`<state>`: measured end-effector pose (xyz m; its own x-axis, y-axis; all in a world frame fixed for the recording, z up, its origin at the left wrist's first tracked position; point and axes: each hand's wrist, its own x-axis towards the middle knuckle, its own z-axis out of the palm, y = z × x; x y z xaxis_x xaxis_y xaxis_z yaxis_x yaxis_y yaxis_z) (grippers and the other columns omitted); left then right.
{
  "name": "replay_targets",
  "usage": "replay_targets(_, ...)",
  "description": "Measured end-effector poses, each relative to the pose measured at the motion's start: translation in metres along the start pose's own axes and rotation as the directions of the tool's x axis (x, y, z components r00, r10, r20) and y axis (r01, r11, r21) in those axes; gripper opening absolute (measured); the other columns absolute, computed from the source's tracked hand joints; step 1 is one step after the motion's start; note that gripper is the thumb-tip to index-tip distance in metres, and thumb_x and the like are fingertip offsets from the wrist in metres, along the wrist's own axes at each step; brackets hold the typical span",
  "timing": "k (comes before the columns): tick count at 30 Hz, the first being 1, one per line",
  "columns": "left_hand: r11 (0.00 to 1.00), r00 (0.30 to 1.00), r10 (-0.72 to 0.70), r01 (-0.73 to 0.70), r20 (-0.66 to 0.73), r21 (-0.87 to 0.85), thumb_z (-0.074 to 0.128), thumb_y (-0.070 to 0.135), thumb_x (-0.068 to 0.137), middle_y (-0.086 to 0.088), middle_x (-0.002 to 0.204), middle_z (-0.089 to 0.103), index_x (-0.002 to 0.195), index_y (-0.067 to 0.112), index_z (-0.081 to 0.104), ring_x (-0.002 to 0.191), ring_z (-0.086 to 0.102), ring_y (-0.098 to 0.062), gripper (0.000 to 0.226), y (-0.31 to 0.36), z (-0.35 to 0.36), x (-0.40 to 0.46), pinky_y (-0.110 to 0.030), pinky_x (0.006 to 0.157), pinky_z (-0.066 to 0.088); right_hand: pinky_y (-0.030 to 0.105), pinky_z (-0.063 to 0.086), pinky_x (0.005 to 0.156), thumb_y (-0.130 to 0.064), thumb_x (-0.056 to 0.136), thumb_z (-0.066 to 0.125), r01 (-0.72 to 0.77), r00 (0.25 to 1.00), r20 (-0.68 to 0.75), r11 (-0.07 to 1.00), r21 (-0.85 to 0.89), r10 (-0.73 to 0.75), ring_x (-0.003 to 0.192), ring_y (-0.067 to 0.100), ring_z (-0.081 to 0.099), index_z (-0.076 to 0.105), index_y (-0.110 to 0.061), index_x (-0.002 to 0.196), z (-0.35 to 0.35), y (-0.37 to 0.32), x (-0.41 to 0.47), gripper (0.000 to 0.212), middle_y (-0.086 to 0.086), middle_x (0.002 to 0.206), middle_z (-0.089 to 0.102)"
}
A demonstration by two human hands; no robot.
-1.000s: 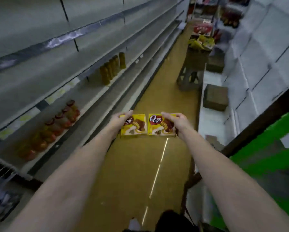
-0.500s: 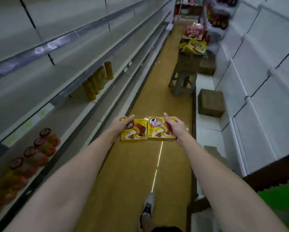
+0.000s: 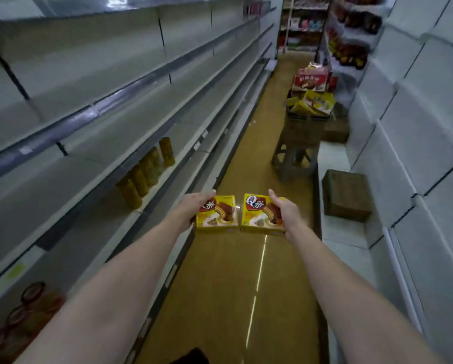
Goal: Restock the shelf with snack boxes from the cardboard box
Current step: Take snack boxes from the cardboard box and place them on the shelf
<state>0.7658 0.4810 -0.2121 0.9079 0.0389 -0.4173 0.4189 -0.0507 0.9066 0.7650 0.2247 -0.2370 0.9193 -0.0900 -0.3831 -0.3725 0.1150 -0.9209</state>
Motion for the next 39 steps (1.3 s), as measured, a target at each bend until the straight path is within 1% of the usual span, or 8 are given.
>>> replay_targets(5,0.998,1.000,0.019,-0.020,0.024,0.065,0.085,0.041,0.072,-0.016,0.095,0.074,0.107,0.004,0.064,0.086,0.073,-0.031,0.054,0.031,0.004,0.077,-0.049,0.081,0.060,0.040,0.061,0.073,-0.046,0.082,0.076,-0.001,0.999,-0.033,0.999,0.040,0.003,0.079,0.029,0.074,0.061,-0.010,0.096,0.002,-0.026,0.069,0.041,0.014,0.092,0.075)
replay_targets(9,0.996,0.998,0.023,-0.028,0.058,0.084,0.087,0.035,0.070,-0.014,0.097,0.073,0.105,0.008,0.066,0.088,0.072,-0.029,0.048,0.059,0.008,0.153,-0.045,0.080,0.061,0.038,0.061,0.065,-0.042,0.078,0.081,0.004,0.997,-0.071,0.997,0.080,0.002,0.079,0.030,0.074,0.061,-0.008,0.100,0.013,-0.051,0.129,0.046,0.014,0.093,0.075)
replay_targets(14,0.999,0.988,-0.036,0.034,0.150,0.018,0.083,0.022,0.076,-0.015,0.088,0.073,0.094,0.004,0.068,0.068,0.072,-0.022,0.030,0.105,0.008,0.264,-0.031,0.059,0.059,0.049,0.061,0.081,-0.046,0.065,0.090,0.009,0.992,-0.125,1.000,0.018,-0.007,0.087,0.032,0.074,0.063,-0.008,0.104,0.032,-0.094,0.223,0.061,0.013,0.094,0.076)
replay_targets(17,0.996,0.974,-0.094,0.094,0.205,0.013,0.081,0.026,0.078,-0.017,0.096,0.075,0.108,0.001,0.070,0.081,0.072,-0.027,0.041,0.137,0.009,0.326,-0.039,0.075,0.061,0.053,0.057,0.088,-0.057,0.036,0.097,-0.021,0.987,-0.163,1.000,-0.020,0.017,0.092,0.032,0.073,0.067,-0.007,0.104,0.034,-0.113,0.292,0.090,0.013,0.096,0.076)
replay_targets(21,0.996,0.969,-0.087,0.092,0.233,-0.010,0.080,0.031,0.078,-0.020,0.105,0.072,0.116,0.000,0.068,0.082,0.071,-0.027,0.051,0.180,0.012,0.398,-0.035,0.065,0.060,0.037,0.058,0.066,-0.043,0.057,0.093,-0.020,0.972,-0.233,0.997,-0.079,0.001,0.073,0.023,0.069,0.070,-0.007,0.102,0.050,-0.156,0.333,0.062,0.012,0.088,0.074)
replay_targets(26,0.995,0.971,-0.041,0.017,0.236,0.102,0.092,0.037,0.057,-0.020,0.097,0.073,0.111,-0.002,0.067,0.084,0.072,-0.031,0.071,0.220,0.018,0.463,-0.047,0.078,0.060,0.046,0.059,0.084,-0.039,0.053,0.094,-0.058,0.955,-0.295,0.995,-0.082,0.032,0.088,0.026,0.072,0.071,-0.004,0.105,0.052,-0.188,0.394,0.066,0.013,0.096,0.075)
replay_targets(32,0.979,0.981,0.035,-0.073,0.192,0.193,0.085,0.027,0.075,-0.010,0.093,0.070,0.092,0.017,0.059,0.083,0.069,-0.024,0.033,0.263,0.037,0.533,-0.038,0.075,0.056,0.045,0.057,0.088,-0.026,0.063,0.092,-0.029,0.962,-0.274,0.995,-0.093,0.002,0.094,0.026,0.070,0.064,-0.005,0.121,0.049,-0.227,0.483,0.067,0.013,0.105,0.071)
replay_targets(39,0.915,0.987,0.095,-0.137,0.126,0.379,0.087,0.042,0.068,-0.008,0.104,0.069,0.114,0.014,0.057,0.091,0.068,-0.020,0.063,0.320,0.081,0.655,-0.039,0.083,0.057,0.041,0.058,0.083,-0.026,0.067,0.088,0.035,0.979,-0.192,0.983,-0.181,-0.070,0.098,0.024,0.066,0.063,-0.008,0.122,0.035,-0.269,0.631,0.062,0.011,0.110,0.067)
